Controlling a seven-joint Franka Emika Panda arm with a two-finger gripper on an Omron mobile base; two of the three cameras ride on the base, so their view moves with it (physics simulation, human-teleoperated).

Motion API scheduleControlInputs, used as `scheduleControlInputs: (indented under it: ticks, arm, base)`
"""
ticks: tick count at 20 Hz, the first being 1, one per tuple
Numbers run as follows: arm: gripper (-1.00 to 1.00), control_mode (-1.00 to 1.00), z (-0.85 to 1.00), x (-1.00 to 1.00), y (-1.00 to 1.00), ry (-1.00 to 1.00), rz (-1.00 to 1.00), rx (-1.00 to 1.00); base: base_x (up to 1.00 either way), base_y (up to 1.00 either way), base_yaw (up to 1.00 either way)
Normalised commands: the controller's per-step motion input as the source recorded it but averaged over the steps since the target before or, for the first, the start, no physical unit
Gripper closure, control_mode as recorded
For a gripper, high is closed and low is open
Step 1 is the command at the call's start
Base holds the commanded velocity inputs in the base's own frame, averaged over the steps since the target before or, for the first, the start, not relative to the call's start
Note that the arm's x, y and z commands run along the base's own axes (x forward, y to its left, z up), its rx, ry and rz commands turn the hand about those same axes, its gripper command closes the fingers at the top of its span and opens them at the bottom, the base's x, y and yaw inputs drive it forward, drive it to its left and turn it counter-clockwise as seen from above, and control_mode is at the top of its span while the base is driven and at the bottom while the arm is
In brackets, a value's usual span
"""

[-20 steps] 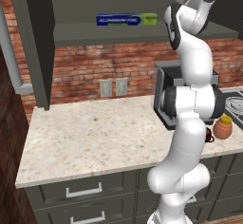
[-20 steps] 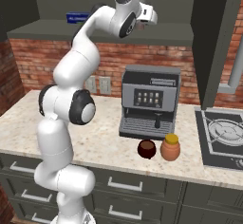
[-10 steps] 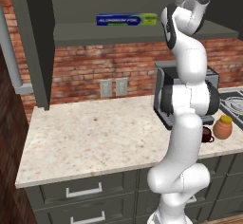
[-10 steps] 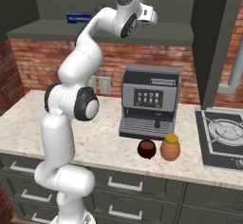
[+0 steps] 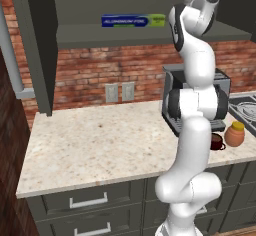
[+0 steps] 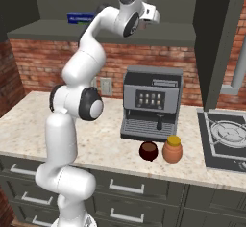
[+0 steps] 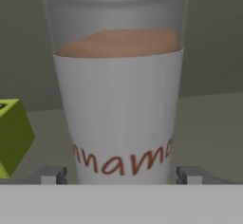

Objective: Pick the cinnamon and honey bottle from the cabinet and place them next to the mug.

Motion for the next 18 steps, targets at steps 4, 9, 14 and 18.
scheduleControlInputs:
  ticks: [4, 9, 14, 18]
  arm:
    - [1.0, -1.0, 0.0, 0.0, 0.0, 0.0, 0.0, 0.0]
    - [1.0, -1.0, 0.0, -0.16, 0.05, -0.01, 0.0, 0.0]
    - [1.0, -1.0, -0.1, -0.93, 0.29, -0.1, 0.0, 0.0]
    - [1.0, -1.0, -0.38, -1.0, 0.33, -0.09, 0.0, 0.0]
  base:
    - [0.0, 0.0, 0.0]
    - [0.0, 0.0, 0.0]
    - [0.0, 0.0, 0.0]
    - [0.0, 0.0, 0.0]
